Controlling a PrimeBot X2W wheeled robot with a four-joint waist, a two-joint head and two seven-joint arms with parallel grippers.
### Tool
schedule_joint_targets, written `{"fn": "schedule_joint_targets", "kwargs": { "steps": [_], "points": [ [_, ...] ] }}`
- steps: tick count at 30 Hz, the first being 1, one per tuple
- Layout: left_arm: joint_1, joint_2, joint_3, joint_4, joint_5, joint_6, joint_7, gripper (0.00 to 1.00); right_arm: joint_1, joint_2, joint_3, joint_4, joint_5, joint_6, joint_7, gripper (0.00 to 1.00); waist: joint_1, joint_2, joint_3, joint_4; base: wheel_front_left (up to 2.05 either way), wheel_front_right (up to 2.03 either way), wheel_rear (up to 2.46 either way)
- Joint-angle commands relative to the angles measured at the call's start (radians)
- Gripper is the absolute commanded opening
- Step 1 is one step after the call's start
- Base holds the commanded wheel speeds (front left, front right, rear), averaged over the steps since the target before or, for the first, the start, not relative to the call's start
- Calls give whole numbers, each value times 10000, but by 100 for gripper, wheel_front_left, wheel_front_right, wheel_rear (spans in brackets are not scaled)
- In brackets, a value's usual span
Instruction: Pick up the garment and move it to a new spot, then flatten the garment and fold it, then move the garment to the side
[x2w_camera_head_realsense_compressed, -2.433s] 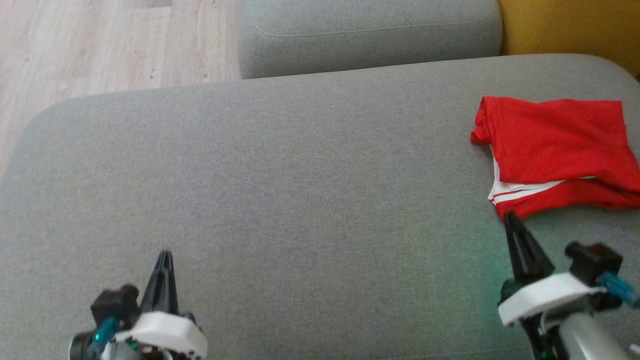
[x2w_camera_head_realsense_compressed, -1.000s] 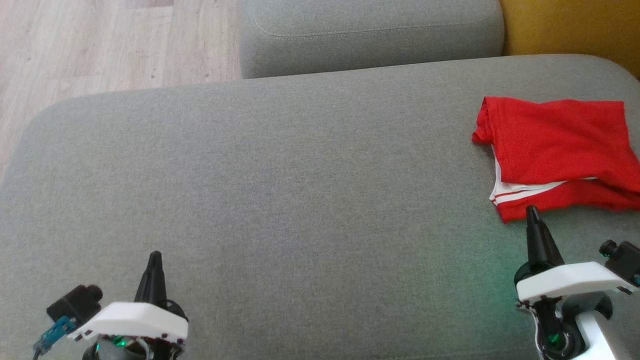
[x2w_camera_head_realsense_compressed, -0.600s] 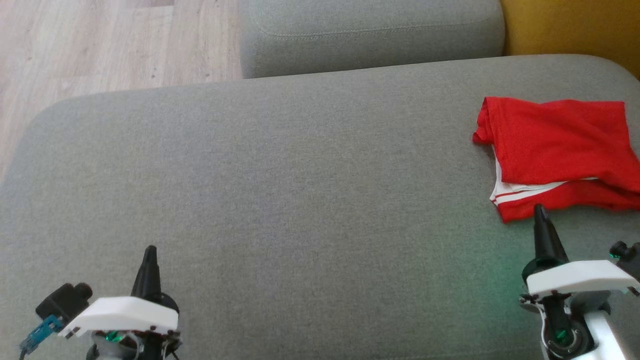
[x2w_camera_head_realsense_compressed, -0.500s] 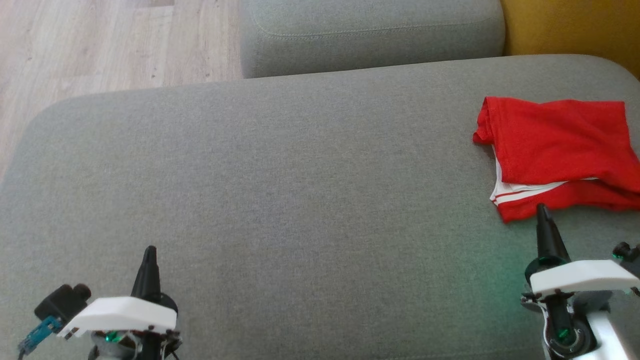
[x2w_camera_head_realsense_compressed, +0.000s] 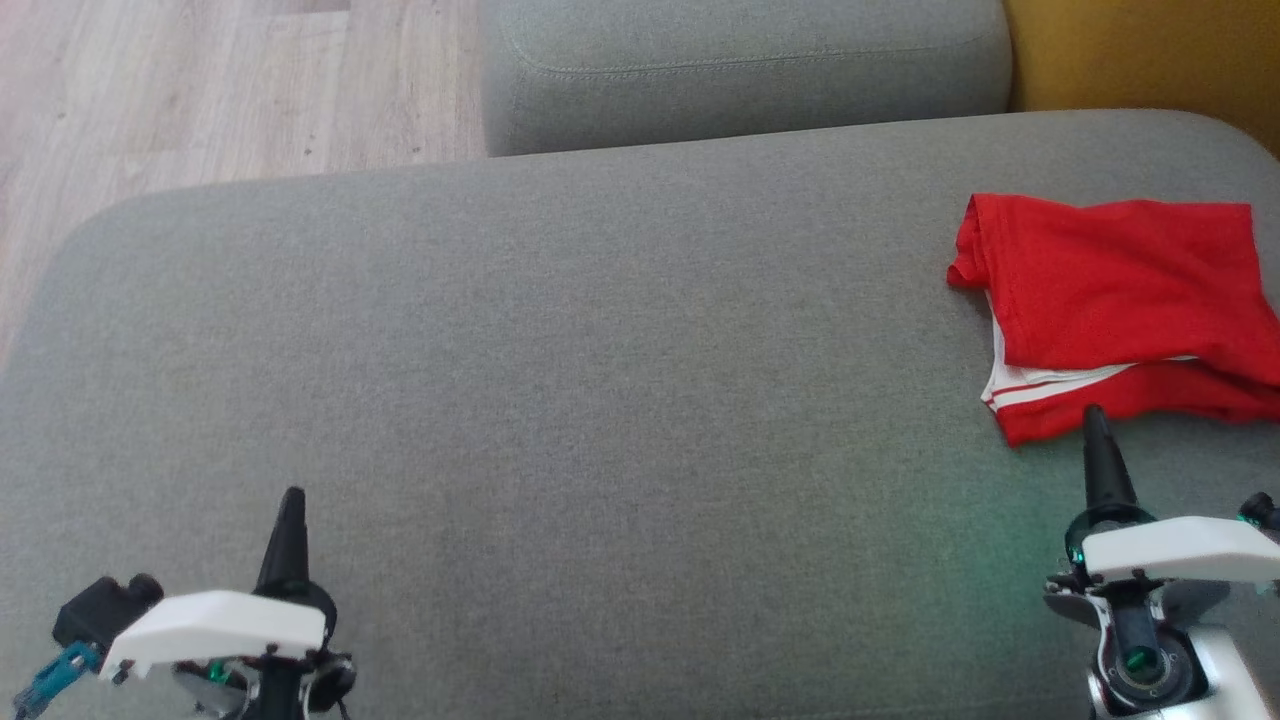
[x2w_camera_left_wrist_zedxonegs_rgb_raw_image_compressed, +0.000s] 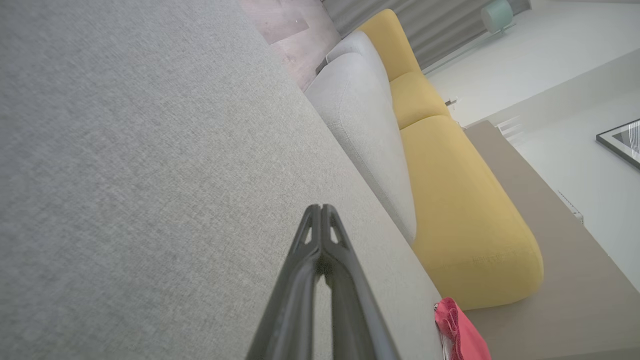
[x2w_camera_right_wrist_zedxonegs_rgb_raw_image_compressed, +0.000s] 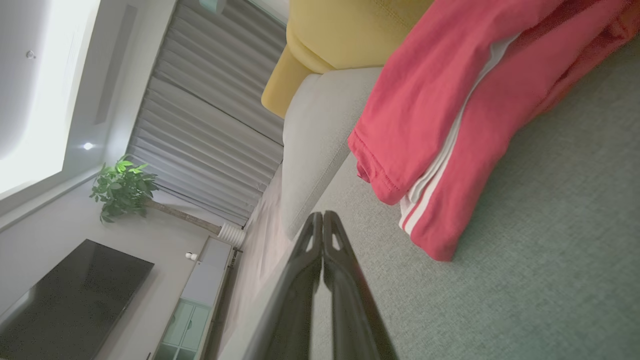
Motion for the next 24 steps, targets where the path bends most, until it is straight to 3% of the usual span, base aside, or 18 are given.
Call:
{"fn": "schedule_joint_targets", "kwargs": {
  "steps": [1, 24],
  "points": [
    [-662, 53, 260, -367, -386, -91, 114, 0, -302, 40, -25, -419, 348, -5, 121, 0, 0, 0, 1, 3, 0, 0, 0],
    [-896, 59, 629, -387, -2997, -412, 790, 0, -238, 416, -648, -696, 2512, -6, 784, 0, 0, 0, 7, 31, 0, 0, 0]
  ]
}}
